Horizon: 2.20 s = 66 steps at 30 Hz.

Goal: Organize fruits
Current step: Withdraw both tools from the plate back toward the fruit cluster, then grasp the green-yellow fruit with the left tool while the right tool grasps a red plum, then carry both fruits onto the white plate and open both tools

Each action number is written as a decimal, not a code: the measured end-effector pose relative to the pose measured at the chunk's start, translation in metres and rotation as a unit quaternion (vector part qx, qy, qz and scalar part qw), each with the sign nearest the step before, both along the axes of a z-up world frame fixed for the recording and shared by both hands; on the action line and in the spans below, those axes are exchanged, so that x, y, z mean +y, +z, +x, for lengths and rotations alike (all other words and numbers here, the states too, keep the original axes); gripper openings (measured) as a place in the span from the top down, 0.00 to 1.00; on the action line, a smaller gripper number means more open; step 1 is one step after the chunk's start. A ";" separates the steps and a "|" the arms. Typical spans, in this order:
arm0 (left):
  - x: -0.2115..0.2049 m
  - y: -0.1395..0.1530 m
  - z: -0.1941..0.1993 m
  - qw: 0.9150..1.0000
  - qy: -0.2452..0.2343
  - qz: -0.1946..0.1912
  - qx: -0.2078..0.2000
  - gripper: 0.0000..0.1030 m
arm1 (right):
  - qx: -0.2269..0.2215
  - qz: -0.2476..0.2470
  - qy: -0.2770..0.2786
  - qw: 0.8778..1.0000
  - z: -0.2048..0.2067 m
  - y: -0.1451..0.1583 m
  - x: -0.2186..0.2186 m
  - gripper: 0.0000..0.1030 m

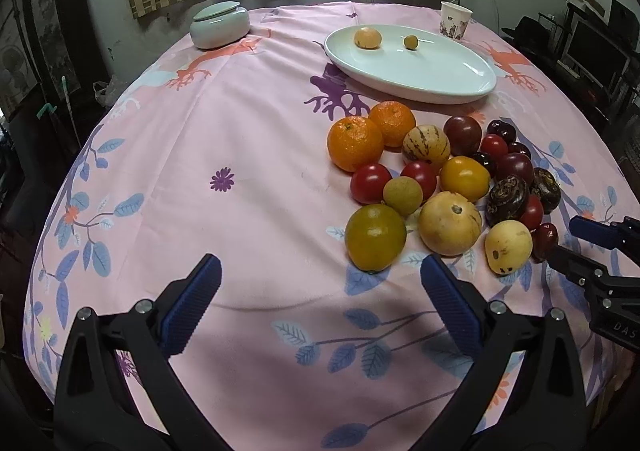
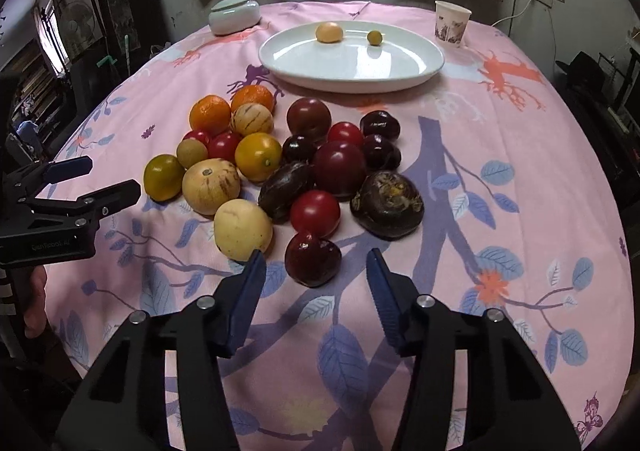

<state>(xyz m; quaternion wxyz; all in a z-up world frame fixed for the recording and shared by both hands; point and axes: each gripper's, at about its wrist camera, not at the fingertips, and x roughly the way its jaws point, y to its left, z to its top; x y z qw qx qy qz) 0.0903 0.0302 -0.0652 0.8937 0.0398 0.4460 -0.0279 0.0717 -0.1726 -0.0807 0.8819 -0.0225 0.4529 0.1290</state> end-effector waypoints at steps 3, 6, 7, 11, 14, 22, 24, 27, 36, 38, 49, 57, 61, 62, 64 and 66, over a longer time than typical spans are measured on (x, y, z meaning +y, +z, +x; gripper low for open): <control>0.001 -0.002 0.001 1.000 -0.001 -0.004 0.003 0.02 | 0.007 0.004 0.003 1.000 0.004 -0.004 0.002 0.51; 0.000 -0.006 0.003 1.000 -0.004 -0.007 0.009 0.02 | 0.021 0.009 0.003 1.000 0.011 -0.010 0.002 0.53; -0.001 -0.007 0.004 1.000 -0.004 -0.006 0.012 0.02 | 0.026 0.010 0.004 1.000 0.013 -0.013 0.003 0.54; -0.003 -0.012 0.008 1.000 -0.007 -0.006 0.020 0.02 | 0.025 0.004 0.005 1.000 0.018 -0.018 0.004 0.68; -0.005 -0.016 0.012 1.000 -0.009 -0.004 0.024 0.02 | 0.026 0.014 0.010 1.000 0.016 -0.017 0.002 0.68; -0.007 -0.024 0.026 0.999 -0.007 -0.014 0.029 0.03 | 0.022 0.028 0.006 0.999 0.011 -0.012 -0.003 0.68; -0.009 -0.027 0.028 0.999 -0.011 -0.018 0.032 0.16 | 0.023 0.031 0.005 0.999 0.012 -0.013 -0.004 0.68; -0.012 -0.034 0.031 0.998 -0.022 -0.033 0.050 0.38 | 0.027 0.036 0.005 0.999 0.013 -0.015 -0.006 0.68; -0.016 -0.029 0.027 0.998 -0.032 -0.044 0.037 0.63 | 0.026 0.040 0.006 0.999 0.013 -0.014 -0.004 0.68; -0.015 -0.026 0.025 0.998 -0.032 -0.046 0.033 0.63 | 0.026 0.040 0.005 0.999 0.012 -0.014 -0.004 0.68; -0.020 0.016 0.005 0.997 -0.055 -0.055 0.000 0.63 | -0.009 0.038 0.020 0.999 -0.001 0.016 0.004 0.68; -0.037 0.056 0.035 0.994 -0.095 -0.054 -0.011 0.63 | -0.046 0.031 0.050 0.997 0.024 0.059 0.007 0.68; -0.050 0.077 0.067 0.994 -0.100 -0.036 -0.026 0.63 | -0.062 0.029 0.047 0.997 0.055 0.080 0.005 0.68; -0.054 0.081 0.076 0.994 -0.105 -0.031 -0.027 0.63 | -0.067 0.026 0.044 0.996 0.064 0.085 0.004 0.68; -0.062 0.088 0.097 0.993 -0.113 -0.027 -0.027 0.63 | -0.073 0.022 0.040 0.996 0.082 0.091 0.002 0.68; -0.069 0.092 0.117 0.993 -0.110 -0.016 -0.031 0.63 | -0.078 0.014 0.034 0.996 0.102 0.095 0.000 0.68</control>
